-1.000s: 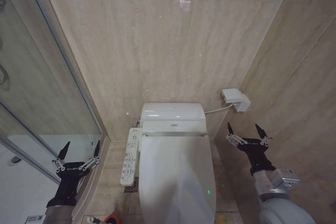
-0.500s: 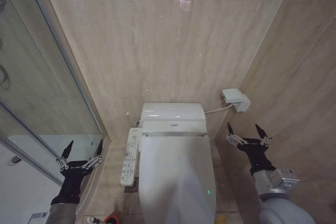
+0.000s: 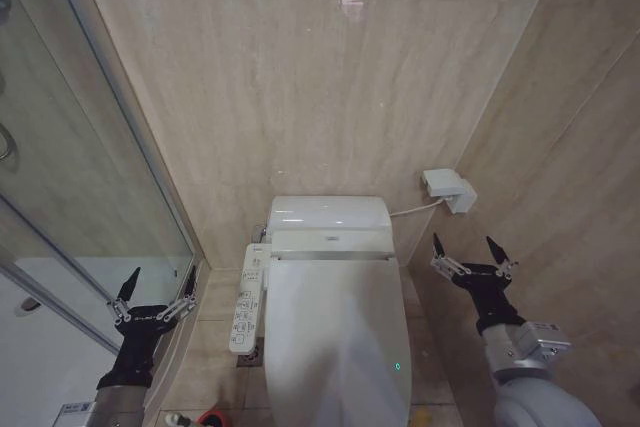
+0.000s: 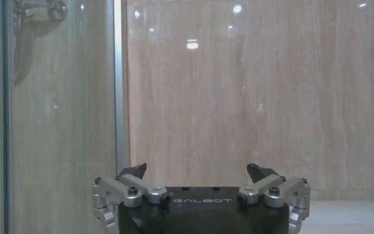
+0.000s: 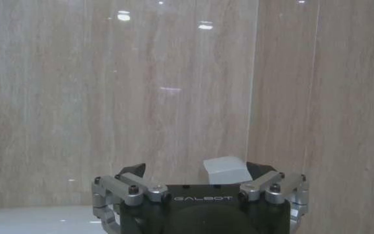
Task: Open the toilet lid, clean the toilet bowl with a toilet brush, close the toilet lid, and flush.
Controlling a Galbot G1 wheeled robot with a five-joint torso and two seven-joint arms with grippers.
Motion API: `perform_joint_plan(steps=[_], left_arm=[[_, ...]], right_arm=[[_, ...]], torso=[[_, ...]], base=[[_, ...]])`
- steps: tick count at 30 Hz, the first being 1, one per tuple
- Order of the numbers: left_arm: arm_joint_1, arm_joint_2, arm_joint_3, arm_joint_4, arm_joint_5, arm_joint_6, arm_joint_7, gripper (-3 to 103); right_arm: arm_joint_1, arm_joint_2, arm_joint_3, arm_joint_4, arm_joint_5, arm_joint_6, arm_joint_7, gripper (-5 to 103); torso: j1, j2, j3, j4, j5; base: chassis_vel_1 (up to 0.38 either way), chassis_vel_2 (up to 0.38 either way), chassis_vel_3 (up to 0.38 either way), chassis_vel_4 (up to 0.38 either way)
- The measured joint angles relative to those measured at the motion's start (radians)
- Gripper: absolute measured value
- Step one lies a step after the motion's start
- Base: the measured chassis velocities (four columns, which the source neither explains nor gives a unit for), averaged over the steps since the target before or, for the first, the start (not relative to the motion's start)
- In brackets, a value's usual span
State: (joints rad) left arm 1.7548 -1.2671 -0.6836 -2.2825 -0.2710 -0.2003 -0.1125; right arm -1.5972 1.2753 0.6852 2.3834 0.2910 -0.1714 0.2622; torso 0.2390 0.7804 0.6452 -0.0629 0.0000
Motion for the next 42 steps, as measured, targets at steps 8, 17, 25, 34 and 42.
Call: perform_joint_plan(steps=[8,17,25,34,42], left_arm=[[0.000,0.000,0.000,0.000,0.000,0.000,0.000,100],[0.000,0.000,0.000,0.000,0.000,0.000,0.000,100],[0.000,0.000,0.000,0.000,0.000,0.000,0.000,100],[0.001,0.000,0.000,0.000,0.000,0.000,0.000,100],[0.000,0.000,0.000,0.000,0.000,0.000,0.000,100]], right_arm=[[0.000,0.000,0.000,0.000,0.000,0.000,0.000,100],[0.000,0.000,0.000,0.000,0.000,0.000,0.000,100],[0.000,0.000,0.000,0.000,0.000,0.000,0.000,100],[-0.001,0.000,0.000,0.000,0.000,0.000,0.000,100],[0.000,0.000,0.000,0.000,0.000,0.000,0.000,100]], torso=[[0.000,0.000,0.000,0.0000,0.0000],[0.000,0.000,0.000,0.0000,0.0000],[0.001,0.000,0.000,0.0002,0.0000],[-0.001,0.000,0.000,-0.0002,0.0002],[0.001,0.000,0.000,0.0001,0.0000]], base=[[0.000,0.000,0.000,0.000],[0.000,0.000,0.000,0.000],[0.016,-0.021,-0.024,0.027],[0.089,-0.102,-0.087,0.093],[0.007,-0.006,-0.003,0.003]])
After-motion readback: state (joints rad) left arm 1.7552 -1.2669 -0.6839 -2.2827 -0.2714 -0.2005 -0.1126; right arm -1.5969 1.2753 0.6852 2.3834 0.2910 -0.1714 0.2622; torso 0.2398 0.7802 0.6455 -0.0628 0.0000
